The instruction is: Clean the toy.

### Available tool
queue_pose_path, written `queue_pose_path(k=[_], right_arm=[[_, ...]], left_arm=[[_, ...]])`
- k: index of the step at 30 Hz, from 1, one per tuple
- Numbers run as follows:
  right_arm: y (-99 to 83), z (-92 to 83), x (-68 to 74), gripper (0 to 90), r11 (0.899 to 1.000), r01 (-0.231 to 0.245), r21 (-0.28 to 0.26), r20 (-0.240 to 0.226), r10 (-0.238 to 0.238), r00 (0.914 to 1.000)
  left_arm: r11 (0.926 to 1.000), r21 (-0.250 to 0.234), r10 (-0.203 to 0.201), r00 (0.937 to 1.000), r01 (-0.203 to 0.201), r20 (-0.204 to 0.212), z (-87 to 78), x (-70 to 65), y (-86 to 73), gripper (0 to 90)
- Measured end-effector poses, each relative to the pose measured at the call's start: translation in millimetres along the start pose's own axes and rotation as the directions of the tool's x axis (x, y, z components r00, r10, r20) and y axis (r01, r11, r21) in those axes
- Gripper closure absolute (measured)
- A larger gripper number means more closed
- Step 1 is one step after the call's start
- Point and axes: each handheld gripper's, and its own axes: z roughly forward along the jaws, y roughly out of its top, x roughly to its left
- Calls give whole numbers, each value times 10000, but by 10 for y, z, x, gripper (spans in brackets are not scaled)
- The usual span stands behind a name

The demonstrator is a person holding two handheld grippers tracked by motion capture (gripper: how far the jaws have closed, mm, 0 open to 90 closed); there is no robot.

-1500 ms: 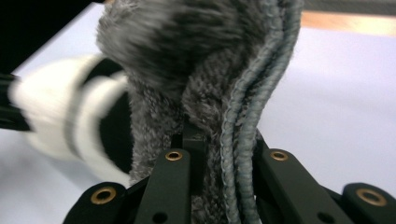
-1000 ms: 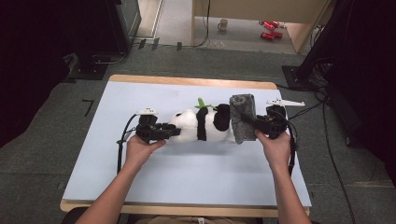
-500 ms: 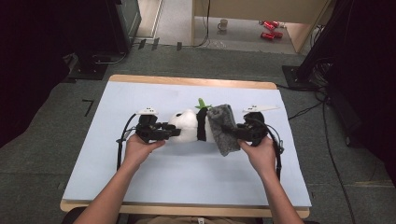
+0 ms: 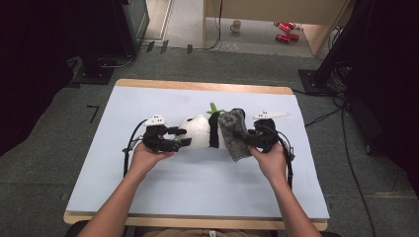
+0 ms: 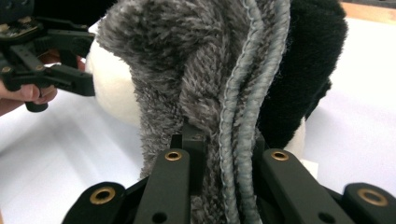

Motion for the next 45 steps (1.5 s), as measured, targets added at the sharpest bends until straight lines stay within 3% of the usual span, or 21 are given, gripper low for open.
queue_pose_path(k=[3,6,13,15,17,20,21,25,29,32,36,38,42,45], right_arm=[[16,12,-49,794,9996,-233,-143,-126,231,9997],[30,28,-94,794,9991,-337,-268,-95,335,9994],[105,73,-140,789,9987,-291,-425,23,293,9996],[121,87,-165,788,9983,-230,-532,151,239,9996],[131,116,-198,787,9973,-245,-695,228,261,9994],[146,154,-222,785,9952,-359,-911,207,380,9991],[151,155,-213,784,9952,-343,-922,255,368,9990],[147,143,-207,781,9943,-402,-982,300,434,9986],[161,126,-188,780,9938,-465,-1014,377,505,9980],[199,90,-165,780,9942,-556,-917,495,603,9970],[313,-41,-74,791,9947,-584,-843,483,626,9969],[381,-128,8,793,9937,-457,-1026,342,494,9982],[504,-244,217,793,9907,-97,-1360,14,100,9999],[544,-223,401,792,9913,198,-1304,-214,-227,9995]], left_arm=[[9999,149,23,10000,-23,17,-13,15,-32,231],[9985,330,449,9990,-446,-83,-5,21,-59,231],[9994,-215,257,9997,-256,19,87,102,-90,223],[9990,-277,364,9993,-365,-39,123,78,-93,213],[9973,-34,735,9965,-737,-404,199,23,-109,181],[9918,169,1280,9829,-1268,-1326,302,-43,-137,170],[9925,34,1216,9820,-1224,-1443,315,-45,-141,199],[9961,-268,803,9886,-843,-1273,312,5,-137,308],[9982,-300,475,9906,-517,-1282,303,-3,-110,474],[9997,-180,169,9954,-187,-944,258,-36,-64,600],[9990,36,-446,9978,448,-485,183,-73,-5,644],[9982,181,-571,9977,577,-353,160,-102,-3,651],[9955,235,-911,9955,918,-276,73,-273,-11,653],[9916,420,-1212,9922,1224,-291,28,-408,-52,648]])
